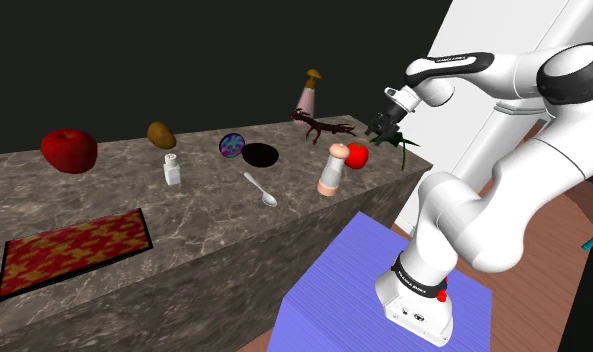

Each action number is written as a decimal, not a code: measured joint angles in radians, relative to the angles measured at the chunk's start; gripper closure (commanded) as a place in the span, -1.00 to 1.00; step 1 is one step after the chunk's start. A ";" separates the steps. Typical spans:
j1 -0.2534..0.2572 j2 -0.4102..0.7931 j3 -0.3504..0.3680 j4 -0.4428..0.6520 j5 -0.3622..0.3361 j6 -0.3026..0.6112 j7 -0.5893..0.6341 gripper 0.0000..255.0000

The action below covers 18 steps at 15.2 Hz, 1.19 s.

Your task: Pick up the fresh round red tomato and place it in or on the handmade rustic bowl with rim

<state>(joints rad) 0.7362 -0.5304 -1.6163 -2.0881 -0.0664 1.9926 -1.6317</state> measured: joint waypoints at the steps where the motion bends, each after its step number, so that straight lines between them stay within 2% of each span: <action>1: 0.003 -0.001 -0.002 -0.010 -0.001 0.012 0.001 -1.00; 5: 0.034 -0.006 -0.029 -0.035 -0.007 0.051 0.005 -1.00; 11: 0.037 -0.007 -0.032 -0.039 -0.008 0.057 0.005 -1.00; 12: 0.037 -0.007 -0.032 -0.039 -0.008 0.057 0.005 1.00; 18: 0.037 -0.007 -0.033 -0.038 -0.008 0.057 0.005 1.00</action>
<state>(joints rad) 0.7731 -0.5374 -1.6488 -2.1263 -0.0742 2.0497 -1.6263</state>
